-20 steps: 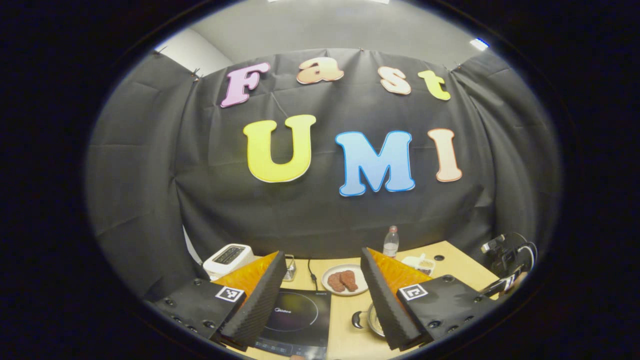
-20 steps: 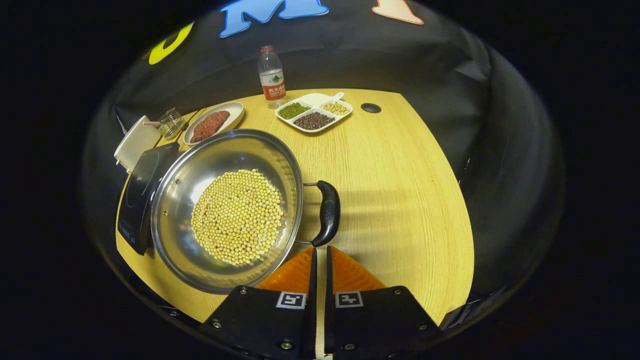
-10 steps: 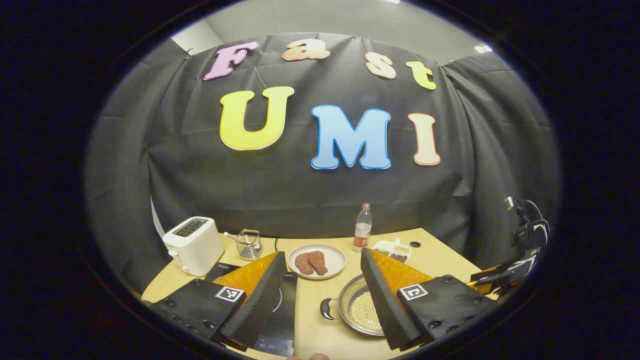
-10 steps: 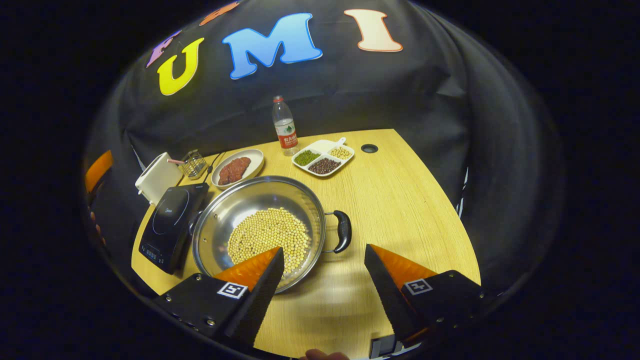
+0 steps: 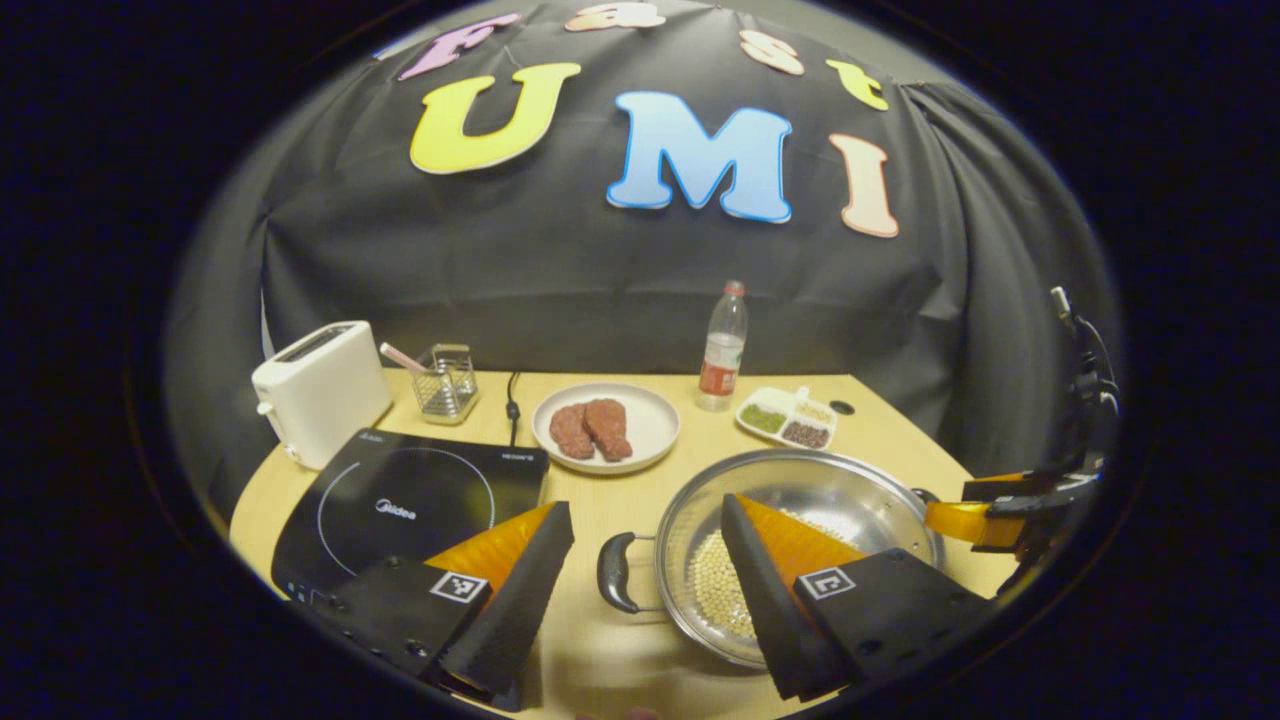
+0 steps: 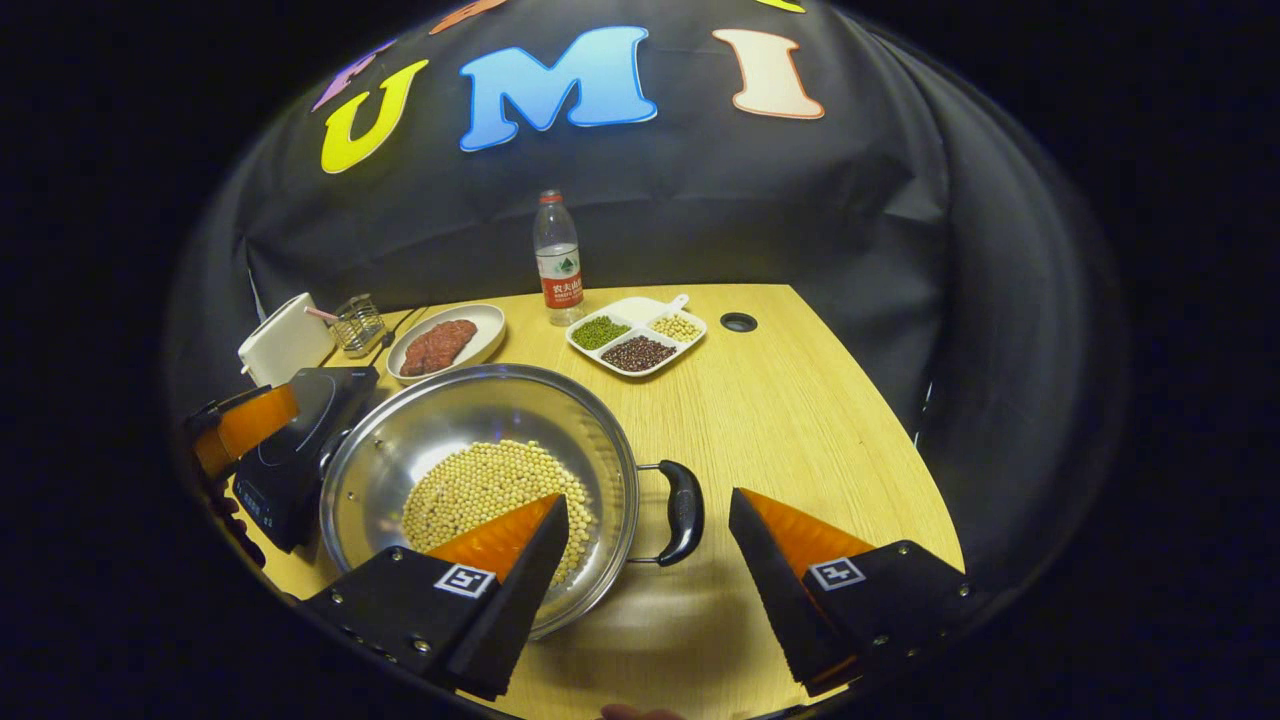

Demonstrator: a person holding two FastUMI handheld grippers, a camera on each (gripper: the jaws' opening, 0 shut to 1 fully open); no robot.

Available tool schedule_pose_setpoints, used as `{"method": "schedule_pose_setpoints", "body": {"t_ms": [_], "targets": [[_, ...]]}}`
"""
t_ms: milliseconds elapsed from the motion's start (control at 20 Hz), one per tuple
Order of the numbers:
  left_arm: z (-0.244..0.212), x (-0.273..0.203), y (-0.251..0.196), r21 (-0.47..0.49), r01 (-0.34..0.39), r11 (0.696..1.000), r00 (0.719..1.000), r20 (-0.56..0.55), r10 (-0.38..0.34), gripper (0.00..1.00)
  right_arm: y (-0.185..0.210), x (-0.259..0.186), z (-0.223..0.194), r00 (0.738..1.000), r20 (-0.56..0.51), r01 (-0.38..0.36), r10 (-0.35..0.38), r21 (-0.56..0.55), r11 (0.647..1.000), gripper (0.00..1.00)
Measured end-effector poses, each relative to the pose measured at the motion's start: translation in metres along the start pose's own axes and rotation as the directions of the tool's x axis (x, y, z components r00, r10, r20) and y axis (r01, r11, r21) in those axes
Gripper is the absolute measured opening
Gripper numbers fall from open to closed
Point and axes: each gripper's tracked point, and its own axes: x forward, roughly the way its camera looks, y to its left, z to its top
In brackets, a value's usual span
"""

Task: First push the handle of the pot to place it horizontally, then grasp the pot with both hands and set it on the induction cooktop.

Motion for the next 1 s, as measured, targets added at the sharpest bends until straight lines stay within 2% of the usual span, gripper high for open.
{"method": "schedule_pose_setpoints", "body": {"t_ms": [150,200,550,600,650,700,750,850,1000], "targets": [[-0.029,0.029,0.004,0.014,-0.005,1.000,0.997,-0.083,0.006,0.99,0.000,0.017,-0.009,0.999,-0.037,0.001,-0.001,-0.005,1.000,0.98],[-0.037,0.036,0.005,0.019,-0.003,1.000,0.994,-0.105,0.005,0.96,0.000,0.022,-0.010,0.999,-0.046,0.005,-0.005,-0.003,1.000,0.98],[-0.076,0.056,0.009,0.035,0.016,0.999,0.980,-0.201,-0.009,0.97,-0.004,0.048,-0.019,0.995,-0.094,0.028,-0.027,0.008,1.000,0.97],[-0.079,0.059,0.008,0.034,0.022,0.999,0.978,-0.208,-0.015,0.94,-0.006,0.054,-0.022,0.994,-0.106,0.034,-0.033,0.011,0.999,0.93],[-0.079,0.060,0.005,0.032,0.029,0.999,0.978,-0.210,-0.021,0.86,-0.007,0.057,-0.025,0.993,-0.113,0.036,-0.034,0.016,0.999,0.86],[-0.079,0.061,0.004,0.033,0.036,0.999,0.978,-0.208,-0.028,0.82,-0.006,0.058,-0.026,0.992,-0.119,0.031,-0.027,0.030,0.999,0.89],[-0.079,0.063,0.004,0.041,0.034,0.999,0.978,-0.205,-0.025,0.80,-0.002,0.062,-0.027,0.992,-0.123,0.019,-0.014,0.041,0.999,0.82],[-0.079,0.064,0.002,0.043,0.037,0.998,0.978,-0.206,-0.027,0.77,-0.002,0.060,-0.026,0.992,-0.129,0.020,-0.013,0.053,0.998,0.74],[-0.078,0.064,0.002,0.038,0.023,0.999,0.975,-0.223,-0.014,0.74,-0.001,0.062,-0.027,0.991,-0.135,0.004,0.011,0.108,0.994,0.66]]}}
